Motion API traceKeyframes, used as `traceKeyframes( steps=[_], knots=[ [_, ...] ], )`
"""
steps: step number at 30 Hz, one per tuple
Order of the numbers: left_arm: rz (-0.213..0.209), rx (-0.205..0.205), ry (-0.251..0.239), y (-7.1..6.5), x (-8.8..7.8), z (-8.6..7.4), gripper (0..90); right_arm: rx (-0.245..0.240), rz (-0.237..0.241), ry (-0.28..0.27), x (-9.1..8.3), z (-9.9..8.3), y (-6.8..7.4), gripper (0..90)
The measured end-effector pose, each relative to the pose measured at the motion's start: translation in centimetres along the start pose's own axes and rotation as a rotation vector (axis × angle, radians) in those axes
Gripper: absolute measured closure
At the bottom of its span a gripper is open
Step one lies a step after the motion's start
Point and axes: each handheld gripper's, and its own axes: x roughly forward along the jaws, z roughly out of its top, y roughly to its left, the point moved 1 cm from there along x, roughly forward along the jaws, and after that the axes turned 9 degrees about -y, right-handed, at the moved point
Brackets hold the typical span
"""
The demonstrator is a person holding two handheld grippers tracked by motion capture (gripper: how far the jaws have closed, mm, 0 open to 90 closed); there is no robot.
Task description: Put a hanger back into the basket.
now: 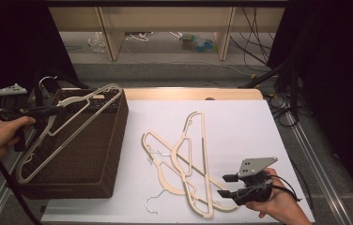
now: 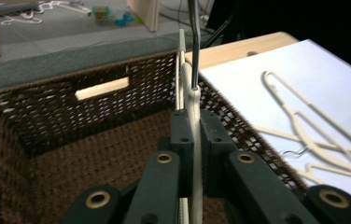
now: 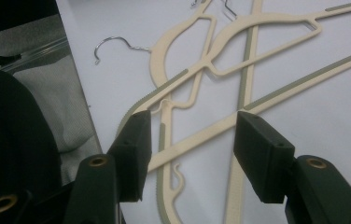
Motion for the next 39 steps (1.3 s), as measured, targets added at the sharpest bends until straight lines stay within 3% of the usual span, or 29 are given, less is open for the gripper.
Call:
traceKeyframes(
  steps=[3,8,15,18,25,29,32,33,34,35,37,39],
  knots=[
    [-0.008,0.009,0.048,0.3,0.7,-0.6,85.4,0.001,0.000,0.000,0.0,0.0,0.0,47.8],
    [0.003,-0.011,0.073,0.7,1.8,-1.9,85.2,0.007,0.000,0.002,0.0,-0.2,-0.2,47.7],
    [0.023,-0.025,0.147,1.6,3.6,-4.0,84.8,0.011,-0.005,-0.005,0.1,-0.2,-0.2,47.0],
    [0.063,-0.029,0.171,2.1,4.0,-4.8,84.6,0.010,-0.009,-0.003,0.2,-0.2,-0.2,45.6],
    [0.146,-0.079,0.157,3.5,3.9,-6.6,80.2,0.018,-0.023,-0.019,0.4,-0.2,-0.3,40.5],
    [0.208,-0.039,0.169,3.7,4.0,-6.9,78.0,0.027,-0.035,-0.020,0.4,-0.2,-0.4,38.2],
    [0.244,-0.041,0.160,3.8,4.2,-7.2,75.5,0.027,-0.037,-0.021,0.5,-0.2,-0.4,38.0],
    [0.258,-0.043,0.168,3.8,4.2,-7.3,74.9,0.028,-0.040,-0.024,0.5,-0.3,-0.4,37.8],
    [0.259,-0.004,0.219,4.1,3.8,-7.2,74.0,0.027,-0.037,-0.022,0.5,-0.2,-0.4,37.8],
    [0.280,0.004,0.224,4.1,3.8,-7.3,70.8,0.027,-0.038,-0.023,0.5,-0.2,-0.4,37.7],
    [0.327,-0.002,0.213,4.3,3.7,-7.5,61.6,0.026,-0.039,-0.024,0.5,-0.3,-0.4,37.6],
    [0.351,-0.025,0.203,4.4,3.2,-7.4,59.0,0.024,-0.045,-0.027,0.5,-0.3,-0.4,37.6]
  ],
)
